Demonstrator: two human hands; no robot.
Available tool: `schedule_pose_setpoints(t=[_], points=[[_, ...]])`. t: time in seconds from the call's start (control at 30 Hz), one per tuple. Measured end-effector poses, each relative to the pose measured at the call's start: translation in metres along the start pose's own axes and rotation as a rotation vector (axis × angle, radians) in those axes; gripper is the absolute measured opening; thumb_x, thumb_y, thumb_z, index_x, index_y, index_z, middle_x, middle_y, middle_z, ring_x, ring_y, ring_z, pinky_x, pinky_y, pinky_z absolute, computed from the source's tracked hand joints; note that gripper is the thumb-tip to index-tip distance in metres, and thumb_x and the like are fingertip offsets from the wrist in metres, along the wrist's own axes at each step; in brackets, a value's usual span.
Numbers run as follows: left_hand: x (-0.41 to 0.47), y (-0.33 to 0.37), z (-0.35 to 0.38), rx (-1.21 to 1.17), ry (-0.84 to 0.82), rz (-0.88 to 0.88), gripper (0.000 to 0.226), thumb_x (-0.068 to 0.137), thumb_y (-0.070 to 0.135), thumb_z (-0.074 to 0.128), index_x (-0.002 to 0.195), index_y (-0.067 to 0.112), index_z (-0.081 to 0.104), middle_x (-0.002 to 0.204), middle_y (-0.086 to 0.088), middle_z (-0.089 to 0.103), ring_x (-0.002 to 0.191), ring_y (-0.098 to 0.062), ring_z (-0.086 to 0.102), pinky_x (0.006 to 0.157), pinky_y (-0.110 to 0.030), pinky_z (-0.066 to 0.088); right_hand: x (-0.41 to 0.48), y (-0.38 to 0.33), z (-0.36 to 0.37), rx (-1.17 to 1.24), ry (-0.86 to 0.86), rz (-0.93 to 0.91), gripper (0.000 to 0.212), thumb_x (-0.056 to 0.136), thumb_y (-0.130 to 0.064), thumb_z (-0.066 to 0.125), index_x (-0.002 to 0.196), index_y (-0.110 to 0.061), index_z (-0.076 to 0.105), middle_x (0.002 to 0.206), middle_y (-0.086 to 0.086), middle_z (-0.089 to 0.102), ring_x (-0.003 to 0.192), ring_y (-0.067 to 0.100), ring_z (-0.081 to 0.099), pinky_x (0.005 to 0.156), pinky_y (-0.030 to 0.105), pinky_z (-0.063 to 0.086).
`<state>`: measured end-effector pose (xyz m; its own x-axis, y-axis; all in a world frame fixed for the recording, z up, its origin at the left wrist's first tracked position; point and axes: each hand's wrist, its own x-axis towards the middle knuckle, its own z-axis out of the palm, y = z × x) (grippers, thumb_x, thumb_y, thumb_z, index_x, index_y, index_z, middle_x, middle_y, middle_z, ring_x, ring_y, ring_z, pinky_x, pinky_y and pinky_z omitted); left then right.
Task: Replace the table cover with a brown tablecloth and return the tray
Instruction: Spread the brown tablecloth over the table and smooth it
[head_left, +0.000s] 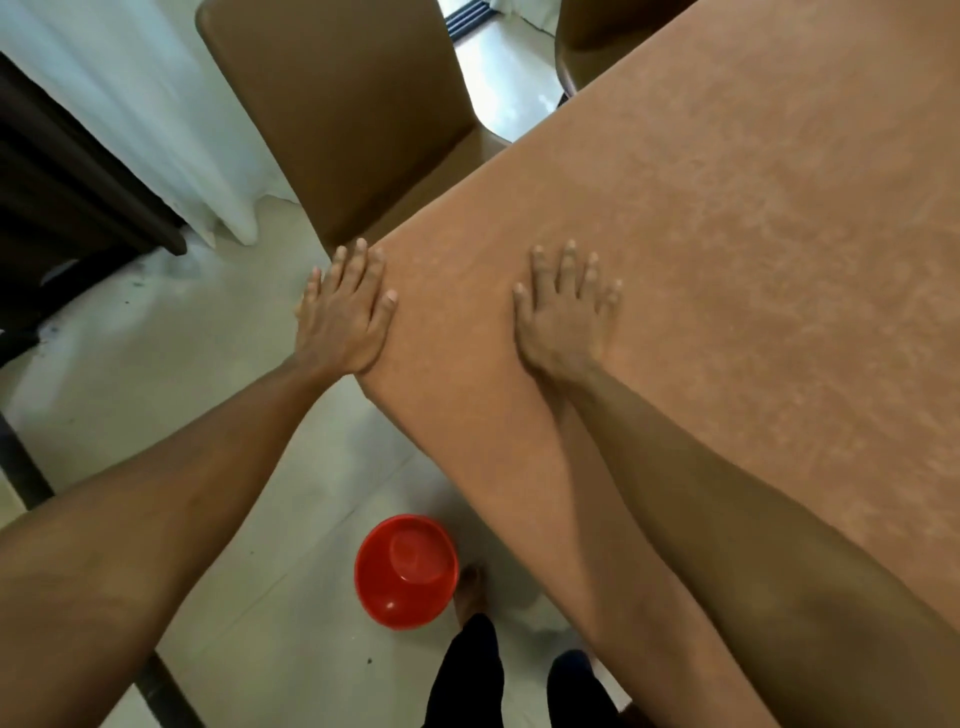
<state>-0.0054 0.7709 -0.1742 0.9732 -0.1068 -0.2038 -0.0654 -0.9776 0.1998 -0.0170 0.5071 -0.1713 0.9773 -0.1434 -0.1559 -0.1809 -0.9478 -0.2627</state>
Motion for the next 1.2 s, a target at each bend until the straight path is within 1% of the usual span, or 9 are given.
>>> schedule_pose_setpoints(t=[0.13, 0.27, 0.43, 0.57, 0.8, 0.87, 0.93, 1.0, 1.2], points=[[0.010, -0.016, -0.011, -0.015, 0.057, -0.131, 0.066, 0.104, 0.052, 0.010, 0.159, 0.015, 0.003, 0.167, -0.008, 0.000, 0.154, -0.026, -0.003, 0.124, -0.050, 0.001, -0.011, -0.085, 0.020, -0.027, -0.089, -0.335, 0.058, 0.105, -0.051, 0.016, 0.161, -0.034, 0.013, 0.170, 0.005, 0.002, 0.156, 0.032, -0.004, 0.121, 0.059, -0.009], [0.026, 0.020, -0.021, -0.086, 0.133, -0.007, 0.065, 0.105, 0.051, 0.014, 0.159, 0.014, 0.012, 0.167, -0.007, 0.007, 0.154, -0.023, 0.000, 0.124, -0.047, 0.001, -0.007, -0.088, 0.008, 0.249, -0.022, -0.427, 0.047, 0.104, -0.031, 0.037, 0.149, -0.026, 0.045, 0.163, 0.007, 0.033, 0.152, 0.029, 0.024, 0.124, 0.054, 0.011], [0.057, 0.108, -0.019, -0.129, 0.087, 0.258, 0.065, 0.105, 0.049, 0.016, 0.159, 0.013, 0.016, 0.167, -0.007, 0.008, 0.154, -0.024, 0.000, 0.125, -0.047, 0.001, 0.054, 0.050, -0.023, 0.098, 0.267, 0.048, 0.053, 0.095, -0.040, 0.048, 0.142, -0.017, 0.052, 0.156, 0.015, 0.040, 0.145, 0.034, 0.033, 0.118, 0.057, 0.025], [0.087, 0.174, -0.011, -0.185, 0.106, 0.368, 0.065, 0.103, 0.049, 0.019, 0.158, 0.014, 0.021, 0.167, -0.005, 0.010, 0.154, -0.023, 0.001, 0.125, -0.045, 0.000, 0.104, 0.119, -0.036, -0.002, 0.145, 0.358, 0.068, 0.098, -0.058, 0.028, 0.157, -0.025, 0.029, 0.167, 0.012, 0.018, 0.154, 0.035, 0.010, 0.119, 0.065, 0.006], [0.187, 0.217, 0.006, -0.561, 0.063, 0.295, 0.056, 0.103, 0.056, 0.029, 0.151, 0.028, 0.039, 0.159, 0.008, 0.016, 0.152, -0.016, 0.009, 0.125, -0.045, 0.003, 0.176, 0.028, -0.019, -0.175, 0.022, -0.195, 0.076, 0.098, -0.049, 0.040, 0.161, -0.017, 0.012, 0.168, 0.010, 0.012, 0.155, 0.030, 0.010, 0.124, 0.055, 0.006], [0.193, 0.225, -0.008, -0.521, 0.181, 0.254, 0.053, 0.106, 0.044, 0.030, 0.150, 0.017, 0.043, 0.160, 0.001, 0.028, 0.152, -0.018, 0.016, 0.125, -0.039, 0.011, 0.189, 0.038, -0.034, 0.099, -0.003, -0.336, 0.061, 0.098, -0.035, 0.043, 0.155, -0.014, 0.034, 0.159, 0.012, 0.038, 0.145, 0.029, 0.035, 0.121, 0.052, 0.023], [0.197, 0.235, -0.019, -0.528, 0.216, 0.266, 0.054, 0.106, 0.044, 0.029, 0.150, 0.014, 0.043, 0.159, -0.006, 0.034, 0.152, -0.023, 0.018, 0.124, -0.045, 0.014, 0.196, 0.074, -0.056, 0.417, 0.195, -0.365, 0.043, 0.095, -0.029, 0.043, 0.129, -0.013, 0.063, 0.129, 0.012, 0.066, 0.118, 0.031, 0.060, 0.103, 0.047, 0.044], [0.215, 0.253, -0.007, -0.401, 0.152, 0.375, 0.055, 0.106, 0.047, 0.029, 0.152, 0.018, 0.040, 0.162, -0.005, 0.030, 0.153, -0.024, 0.014, 0.124, -0.050, 0.011, 0.207, 0.126, -0.071, 0.372, 0.411, -0.242, 0.042, 0.090, -0.034, 0.045, 0.117, -0.015, 0.071, 0.119, 0.010, 0.071, 0.110, 0.032, 0.064, 0.100, 0.047, 0.047], [0.260, 0.277, 0.007, 0.021, 0.055, 0.392, 0.067, 0.100, 0.065, 0.015, 0.159, 0.033, 0.011, 0.168, -0.001, 0.000, 0.154, -0.022, -0.004, 0.122, -0.052, -0.004, 0.232, 0.216, -0.079, -0.060, 0.169, 0.203, 0.063, 0.100, -0.059, 0.027, 0.157, -0.032, 0.028, 0.167, 0.004, 0.019, 0.154, 0.031, 0.012, 0.121, 0.059, 0.004]])
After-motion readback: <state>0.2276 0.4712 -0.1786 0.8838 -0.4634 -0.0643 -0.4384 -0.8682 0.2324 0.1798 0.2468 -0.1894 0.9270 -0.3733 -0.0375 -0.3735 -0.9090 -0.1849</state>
